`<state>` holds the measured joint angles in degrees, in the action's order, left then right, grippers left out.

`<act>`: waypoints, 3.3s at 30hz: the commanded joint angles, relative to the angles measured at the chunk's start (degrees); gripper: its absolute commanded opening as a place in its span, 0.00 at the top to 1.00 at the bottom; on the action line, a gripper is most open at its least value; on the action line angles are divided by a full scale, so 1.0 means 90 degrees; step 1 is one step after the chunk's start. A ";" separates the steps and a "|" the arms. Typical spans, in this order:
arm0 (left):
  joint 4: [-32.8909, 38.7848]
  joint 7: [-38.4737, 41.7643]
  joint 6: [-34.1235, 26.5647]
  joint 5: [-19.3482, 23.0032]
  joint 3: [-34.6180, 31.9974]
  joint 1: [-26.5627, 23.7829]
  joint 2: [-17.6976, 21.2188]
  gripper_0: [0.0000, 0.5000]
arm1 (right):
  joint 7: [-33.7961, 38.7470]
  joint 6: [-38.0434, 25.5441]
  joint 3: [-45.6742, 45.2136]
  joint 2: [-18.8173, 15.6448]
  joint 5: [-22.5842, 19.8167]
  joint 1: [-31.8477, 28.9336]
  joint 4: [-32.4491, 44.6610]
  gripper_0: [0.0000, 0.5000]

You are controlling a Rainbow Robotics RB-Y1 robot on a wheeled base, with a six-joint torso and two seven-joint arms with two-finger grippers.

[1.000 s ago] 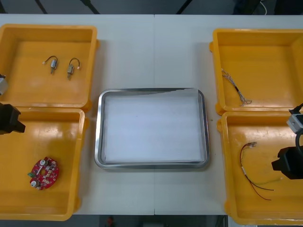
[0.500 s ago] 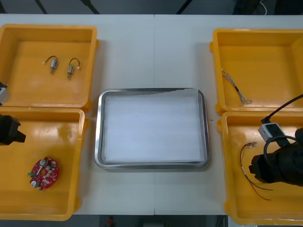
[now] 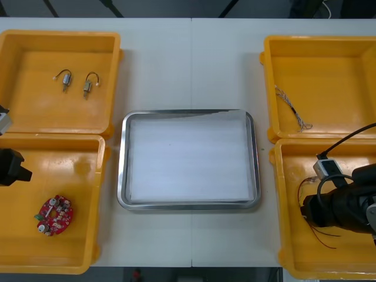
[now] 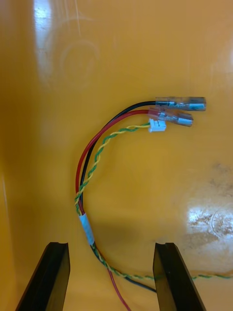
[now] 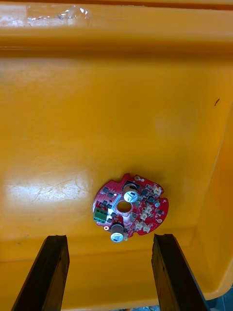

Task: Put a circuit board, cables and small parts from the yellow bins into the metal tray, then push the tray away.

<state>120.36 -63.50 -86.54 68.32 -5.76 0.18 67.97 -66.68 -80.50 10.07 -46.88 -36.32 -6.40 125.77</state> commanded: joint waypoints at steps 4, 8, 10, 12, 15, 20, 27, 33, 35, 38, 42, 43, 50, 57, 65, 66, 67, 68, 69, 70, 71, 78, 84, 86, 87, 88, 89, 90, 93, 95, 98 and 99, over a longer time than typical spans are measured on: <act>0.0074 -0.0396 0.0631 -0.0052 0.0415 0.0156 0.0085 0.00 | -0.0188 0.0351 0.0366 -0.0113 0.0120 -0.0139 -0.0196 0.00; -0.0092 -0.0396 0.1022 -0.0081 0.0757 0.0156 0.0085 0.00 | -0.0188 0.0546 0.0512 -0.0113 0.0237 -0.0139 -0.0332 0.00; -0.0150 -0.0396 0.1119 -0.0101 0.0865 0.0156 0.0085 0.00 | -0.0169 0.0595 0.0571 -0.0113 0.0306 -0.0139 -0.0371 0.00; -0.0209 -0.0396 0.1197 -0.0110 0.0943 0.0156 0.0085 0.00 | -0.0159 0.0634 0.0610 -0.0113 0.0345 -0.0139 -0.0420 0.00; -0.0287 -0.0376 0.1285 -0.0120 0.1080 0.0156 0.0085 0.00 | -0.0149 0.0742 0.0659 -0.0113 0.0364 -0.0139 -0.0508 0.00; -0.0394 -0.0376 0.1324 -0.0140 0.1236 0.0156 0.0085 0.00 | -0.0149 0.0742 0.0737 -0.0113 0.0452 -0.0139 -0.0508 0.00; -0.0531 -0.0308 0.1842 -0.0179 0.1617 0.0156 0.0085 0.00 | -0.0208 0.0732 0.0776 -0.0123 0.0462 -0.0139 -0.0508 0.86; -0.0570 -0.0337 0.2057 -0.0257 0.1783 0.0156 0.0085 0.00 | -0.0257 0.0722 0.0747 -0.0123 0.0472 -0.0109 -0.0450 1.00; -0.0570 -0.0356 0.2057 -0.0286 0.1802 0.0156 0.0104 0.00 | -0.0266 0.0693 0.0718 -0.0123 0.0472 -0.0090 -0.0401 1.00; -0.0570 -0.0396 0.2125 -0.0345 0.1880 0.0156 0.0143 0.00 | -0.0305 0.0488 0.0620 -0.0113 0.0472 -0.0051 -0.0225 1.00; -0.0570 -0.0444 0.2340 -0.0442 0.2037 0.0156 0.0163 0.00 | -0.0384 -0.0137 0.0366 -0.0123 0.0442 0.0027 0.0234 1.00; -0.0570 -0.0454 0.2379 -0.0462 0.2056 0.0156 0.0173 0.00 | -0.0393 -0.0235 0.0317 -0.0113 0.0433 0.0037 0.0312 1.00; -0.0570 -0.0464 0.2525 -0.0667 0.2281 0.0166 0.0182 0.00 | -0.0491 -0.1407 -0.0288 -0.0123 0.0032 0.0271 0.1045 1.00; -0.0570 -0.0483 0.2574 -0.0814 0.2290 0.0322 0.0231 0.00 | -0.0550 -0.2422 -0.1001 -0.0113 -0.0700 0.0623 0.1484 1.00; -0.0580 -0.0523 0.2652 -0.0921 0.2300 0.0449 0.0221 0.00 | -0.0579 -0.3277 -0.1704 -0.0094 -0.1618 0.1248 0.1611 1.00; -0.0580 -0.0523 0.2652 -0.0931 0.2300 0.0449 0.0231 0.00 | -0.0579 -0.3277 -0.1773 -0.0084 -0.1696 0.1326 0.1621 1.00; -0.0590 -0.0523 0.2652 -0.0940 0.2290 0.0459 0.0231 0.00 | -0.0579 -0.3277 -0.1822 -0.0074 -0.1774 0.1414 0.1611 1.00; -0.0590 -0.0523 0.2662 -0.0950 0.2290 0.0478 0.0231 0.00 | -0.0589 -0.3277 -0.1900 -0.0025 -0.1843 0.1521 0.1611 1.00; -0.0599 -0.0523 0.2662 -0.0960 0.2290 0.0488 0.0231 0.00 | -0.0589 -0.3277 -0.1948 0.0004 -0.1882 0.1600 0.1611 1.00; -0.0590 -0.0523 0.2662 -0.0960 0.2300 0.0498 0.0231 0.00 | -0.0598 -0.3277 -0.2027 0.0053 -0.1921 0.1687 0.1611 1.00; -0.0590 -0.0532 0.2662 -0.0970 0.2300 0.0507 0.0231 0.00 | -0.0598 -0.3277 -0.2066 0.0092 -0.1931 0.1736 0.1611 1.00; -0.0658 -0.0493 0.2984 -0.1019 0.2496 0.0517 0.0221 0.00 | -0.0667 -0.3277 -0.2173 0.0190 -0.1980 0.2127 0.1601 1.00; -0.0814 -0.0601 0.3219 -0.0989 0.2564 0.0517 0.0231 0.00 | -0.0745 -0.3277 -0.2183 0.0190 -0.2077 0.2400 0.1582 1.00; -0.0814 -0.0620 0.3219 -0.0999 0.2574 0.0527 0.0241 0.00 | -0.0764 -0.3277 -0.2173 0.0190 -0.2106 0.2488 0.1582 1.00; -0.0814 -0.0620 0.3219 -0.0999 0.2564 0.0537 0.0251 0.00 | -0.0764 -0.3277 -0.2183 0.0190 -0.2116 0.2527 0.1572 1.00; -0.0824 -0.0630 0.3219 -0.1009 0.2574 0.0527 0.0251 0.00 | -0.0774 -0.3277 -0.2173 0.0180 -0.2136 0.2576 0.1582 1.00; -0.0814 -0.0630 0.3219 -0.0999 0.2564 0.0537 0.0251 0.00 | -0.0774 -0.3277 -0.2173 0.0180 -0.2136 0.2596 0.1582 1.00; -0.0824 -0.0630 0.3219 -0.0999 0.2564 0.0527 0.0251 0.00 | -0.0774 -0.3277 -0.2173 0.0180 -0.2155 0.2644 0.1582 1.00; -0.0814 -0.0640 0.3219 -0.1009 0.2574 0.0537 0.0241 0.00 | -0.0784 -0.3277 -0.2173 0.0180 -0.2175 0.2732 0.1572 1.00; -0.0814 -0.0649 0.3219 -0.1019 0.2564 0.0537 0.0241 0.07 | -0.0774 -0.3277 -0.2173 0.0170 -0.2194 0.2771 0.1572 1.00; -0.0814 -0.0669 0.3219 -0.1028 0.2574 0.0527 0.0241 0.44 | -0.0774 -0.3277 -0.2173 0.0160 -0.2194 0.2830 0.1582 1.00; -0.0824 -0.0669 0.3219 -0.1028 0.2574 0.0537 0.0241 0.50 | -0.0774 -0.3277 -0.2173 0.0160 -0.2194 0.2840 0.1582 1.00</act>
<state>113.09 -63.57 -58.13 59.67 16.64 3.22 68.01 -72.33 -109.71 -7.93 -45.85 -55.60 17.17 138.55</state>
